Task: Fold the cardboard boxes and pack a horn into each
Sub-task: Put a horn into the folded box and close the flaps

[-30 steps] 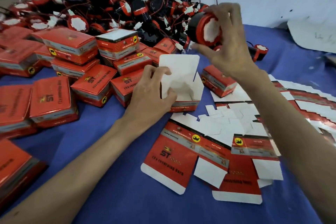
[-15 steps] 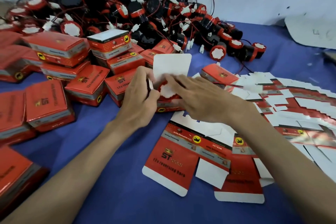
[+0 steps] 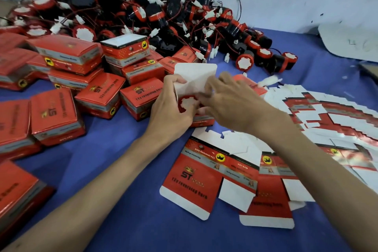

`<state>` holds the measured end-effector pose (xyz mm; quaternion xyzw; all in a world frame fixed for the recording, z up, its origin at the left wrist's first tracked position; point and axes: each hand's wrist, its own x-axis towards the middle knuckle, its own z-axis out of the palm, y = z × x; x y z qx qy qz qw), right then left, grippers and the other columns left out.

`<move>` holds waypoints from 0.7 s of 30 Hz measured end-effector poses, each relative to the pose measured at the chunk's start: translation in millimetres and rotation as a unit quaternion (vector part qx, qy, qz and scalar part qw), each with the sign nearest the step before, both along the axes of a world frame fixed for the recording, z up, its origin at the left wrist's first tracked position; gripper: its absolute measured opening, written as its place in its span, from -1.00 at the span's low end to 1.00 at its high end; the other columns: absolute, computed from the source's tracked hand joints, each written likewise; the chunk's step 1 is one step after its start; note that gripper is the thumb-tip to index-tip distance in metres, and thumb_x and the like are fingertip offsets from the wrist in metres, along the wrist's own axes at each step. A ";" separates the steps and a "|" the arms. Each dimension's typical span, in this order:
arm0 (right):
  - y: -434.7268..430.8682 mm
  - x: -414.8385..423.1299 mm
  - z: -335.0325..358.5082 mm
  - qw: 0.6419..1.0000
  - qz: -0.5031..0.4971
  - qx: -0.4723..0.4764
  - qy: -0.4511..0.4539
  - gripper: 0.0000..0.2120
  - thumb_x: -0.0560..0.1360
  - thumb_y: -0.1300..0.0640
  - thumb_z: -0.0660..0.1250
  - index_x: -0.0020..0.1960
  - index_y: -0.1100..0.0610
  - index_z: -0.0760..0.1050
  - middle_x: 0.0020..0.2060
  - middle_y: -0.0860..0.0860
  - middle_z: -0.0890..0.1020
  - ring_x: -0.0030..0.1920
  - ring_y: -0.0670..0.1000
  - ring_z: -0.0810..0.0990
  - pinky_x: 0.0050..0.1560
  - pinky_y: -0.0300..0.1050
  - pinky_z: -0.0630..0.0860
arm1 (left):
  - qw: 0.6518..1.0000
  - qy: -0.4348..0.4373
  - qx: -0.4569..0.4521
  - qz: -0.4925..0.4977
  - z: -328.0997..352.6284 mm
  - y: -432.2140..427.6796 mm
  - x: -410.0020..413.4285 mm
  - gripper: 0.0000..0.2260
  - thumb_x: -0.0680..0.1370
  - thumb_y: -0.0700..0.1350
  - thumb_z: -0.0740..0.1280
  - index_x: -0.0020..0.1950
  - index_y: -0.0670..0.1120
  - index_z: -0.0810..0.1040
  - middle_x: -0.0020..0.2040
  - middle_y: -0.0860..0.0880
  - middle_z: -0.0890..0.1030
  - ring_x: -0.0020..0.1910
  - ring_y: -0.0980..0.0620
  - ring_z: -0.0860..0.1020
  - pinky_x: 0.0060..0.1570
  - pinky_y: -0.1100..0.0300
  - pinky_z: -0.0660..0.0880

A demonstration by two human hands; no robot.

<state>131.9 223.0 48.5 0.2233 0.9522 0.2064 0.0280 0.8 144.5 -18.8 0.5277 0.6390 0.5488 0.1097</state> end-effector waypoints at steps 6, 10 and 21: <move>5.1 21.9 26.5 0.994 -0.084 -0.045 0.053 -0.74 0.54 -0.01 0.26 0.22 -0.20 0.44 0.14 -0.03 0.44 0.13 0.07 0.44 -0.20 -0.07 0.31 | 0.998 -0.047 -0.029 -0.015 4.8 2.1 0.1 -0.58 0.47 -0.13 0.42 0.16 0.17 0.26 -0.10 0.15 0.49 -0.10 0.19 0.52 -0.17 0.25 0.50; 6.5 21.9 58.2 0.953 -0.089 -0.172 0.233 -0.79 0.42 0.09 0.42 -0.34 -0.08 0.47 -0.33 -0.04 0.65 -0.31 -0.15 0.56 -0.27 -0.42 0.36 | 0.997 -0.055 -0.044 -0.025 6.6 0.4 -0.7 -0.56 0.47 -0.11 0.40 0.14 0.22 0.23 -0.15 0.12 0.47 -0.13 0.17 0.52 -0.10 0.09 0.52; -22.3 -40.2 18.7 0.960 -0.022 -0.268 0.076 -0.86 0.56 0.20 0.17 -0.17 0.16 0.38 0.01 0.10 0.58 -0.02 0.07 0.48 0.00 -0.06 0.36 | 0.996 -0.048 -0.030 -0.071 5.4 -5.0 -2.2 -0.41 0.36 -0.13 0.41 0.24 0.13 0.15 0.00 0.21 0.51 -0.03 0.08 0.57 -0.10 0.13 0.53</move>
